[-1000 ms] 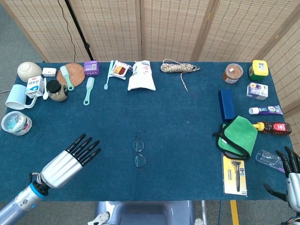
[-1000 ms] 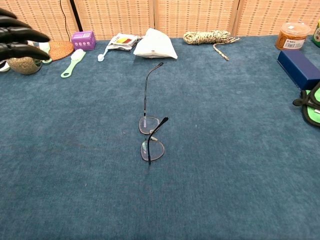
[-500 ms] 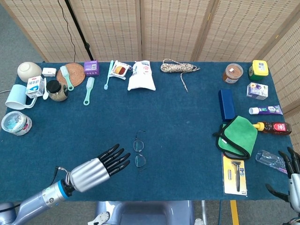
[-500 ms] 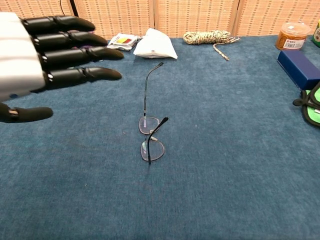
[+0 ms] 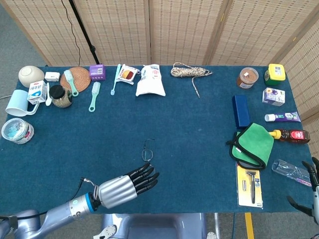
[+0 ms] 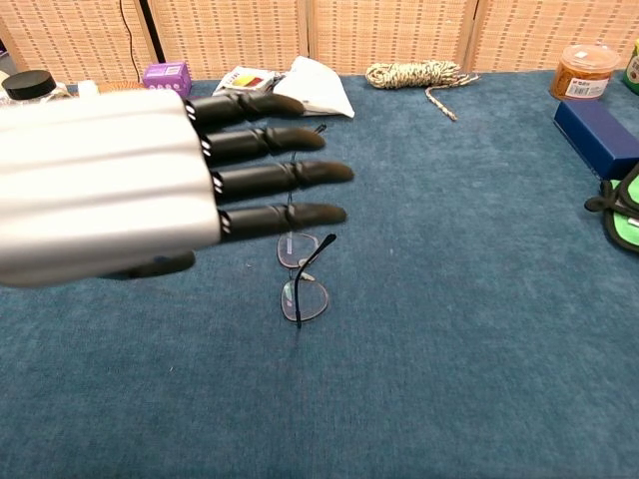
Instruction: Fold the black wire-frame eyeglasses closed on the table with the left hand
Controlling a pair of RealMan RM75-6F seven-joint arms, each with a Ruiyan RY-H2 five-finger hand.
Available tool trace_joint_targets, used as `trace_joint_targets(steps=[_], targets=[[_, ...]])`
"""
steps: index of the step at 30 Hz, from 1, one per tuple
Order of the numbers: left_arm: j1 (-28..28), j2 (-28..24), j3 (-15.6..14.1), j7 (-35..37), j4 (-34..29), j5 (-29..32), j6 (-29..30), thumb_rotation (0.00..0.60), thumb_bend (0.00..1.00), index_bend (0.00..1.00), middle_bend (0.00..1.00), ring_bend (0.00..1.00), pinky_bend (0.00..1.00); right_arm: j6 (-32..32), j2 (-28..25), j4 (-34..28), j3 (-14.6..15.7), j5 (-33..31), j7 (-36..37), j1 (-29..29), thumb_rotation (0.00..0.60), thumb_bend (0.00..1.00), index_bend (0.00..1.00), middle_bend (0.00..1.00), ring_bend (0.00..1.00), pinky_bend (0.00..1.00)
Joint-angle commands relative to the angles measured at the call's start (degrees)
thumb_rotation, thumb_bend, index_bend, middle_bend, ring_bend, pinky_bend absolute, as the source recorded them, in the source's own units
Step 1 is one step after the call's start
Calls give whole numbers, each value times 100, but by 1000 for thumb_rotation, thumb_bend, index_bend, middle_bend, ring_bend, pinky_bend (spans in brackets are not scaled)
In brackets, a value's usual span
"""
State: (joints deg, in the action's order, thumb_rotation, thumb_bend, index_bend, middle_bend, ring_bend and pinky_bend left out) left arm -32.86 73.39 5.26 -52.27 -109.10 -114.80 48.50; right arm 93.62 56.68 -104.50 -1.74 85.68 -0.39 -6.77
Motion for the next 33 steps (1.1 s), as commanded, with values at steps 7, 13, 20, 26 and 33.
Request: trace_joint_targets(steps=[7,13,20,26,33], targets=[[-143,367,40,-852,22,381,-609,600,278,49,0,0,0,77,-24,69,-25,-28,121,-56,600,0,113,25,26,134],[-132,487,97,-1403,-32,736,-909,600,277,57,0,0,0,108,-28,113,-26,-46,191,-94,600,0,114,25,26,134],[-103,564,147,-1977,32,1143,-1131,600,278,86,4,0,0,163,-33,169,-28,-59,274,-147,600,0,115,25,26,134],[-46,545,191,-2309,116,1533,-1136,600,281,116,13,0,0,190,-28,194,-27,-54,320,-177,600,0,119,25,26,134],[91,217,85,-2541,52,1905,-997,600,285,117,14,0,0,197,-29,163,-26,-2,380,-181,600,0,126,25,26,135]])
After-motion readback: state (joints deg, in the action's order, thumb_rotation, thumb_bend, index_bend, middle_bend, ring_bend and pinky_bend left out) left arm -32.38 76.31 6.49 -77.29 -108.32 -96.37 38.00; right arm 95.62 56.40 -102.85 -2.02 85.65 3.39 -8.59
